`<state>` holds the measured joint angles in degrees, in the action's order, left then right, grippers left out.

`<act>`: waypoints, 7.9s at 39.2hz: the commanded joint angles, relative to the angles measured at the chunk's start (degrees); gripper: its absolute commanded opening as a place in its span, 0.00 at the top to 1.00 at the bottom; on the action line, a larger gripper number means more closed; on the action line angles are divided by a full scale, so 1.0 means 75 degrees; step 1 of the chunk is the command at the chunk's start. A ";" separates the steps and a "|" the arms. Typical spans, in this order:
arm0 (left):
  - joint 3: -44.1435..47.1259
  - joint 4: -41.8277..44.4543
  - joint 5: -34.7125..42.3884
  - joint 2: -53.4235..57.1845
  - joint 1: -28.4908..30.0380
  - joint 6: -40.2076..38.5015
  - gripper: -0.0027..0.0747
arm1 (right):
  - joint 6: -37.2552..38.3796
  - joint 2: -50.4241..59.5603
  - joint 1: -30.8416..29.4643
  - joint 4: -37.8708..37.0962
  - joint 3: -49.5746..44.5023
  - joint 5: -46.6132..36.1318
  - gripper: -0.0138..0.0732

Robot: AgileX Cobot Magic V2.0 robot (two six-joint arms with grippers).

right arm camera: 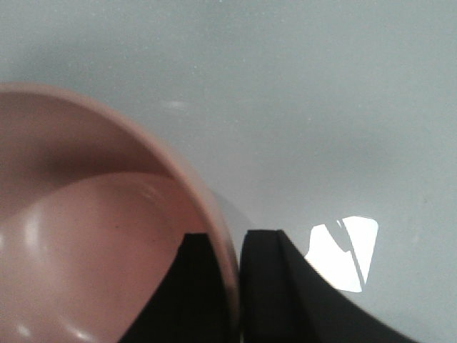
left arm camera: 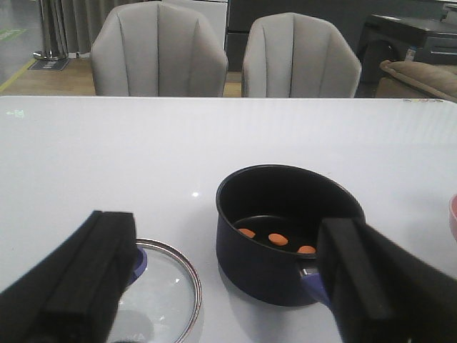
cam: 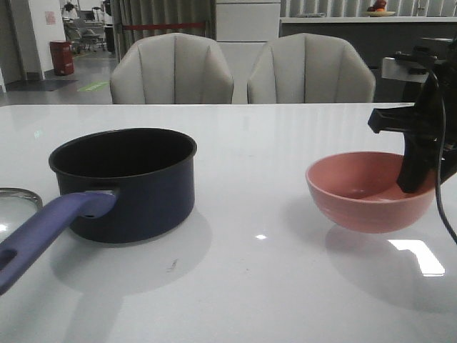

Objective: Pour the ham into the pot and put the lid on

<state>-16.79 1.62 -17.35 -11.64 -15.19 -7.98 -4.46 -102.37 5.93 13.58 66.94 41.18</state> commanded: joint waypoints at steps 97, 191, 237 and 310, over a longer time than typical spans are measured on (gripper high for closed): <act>-0.0797 0.0279 -0.0340 -0.0601 0.0128 -0.0009 0.23 | -0.1032 1.2692 0.1318 -0.0131 -0.7307 -0.4233 0.65; -0.8416 -0.0466 -0.5360 -1.2781 0.2094 -0.1186 0.14 | -0.1032 1.2692 0.1318 -0.0131 -0.7307 -0.4204 0.65; -0.8416 -0.0465 -0.5341 -1.2781 0.2107 -0.1251 0.57 | -0.1032 1.2692 0.1318 -0.0131 -0.7307 -0.4204 0.65; -1.2119 -0.0041 -0.7378 -1.2543 -0.0817 0.0656 0.64 | -0.1032 1.2692 0.1318 -0.0131 -0.7307 -0.4204 0.65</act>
<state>-105.70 0.75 -71.76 -107.64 -20.03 -3.28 -11.88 -6.68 15.87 12.23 10.60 14.51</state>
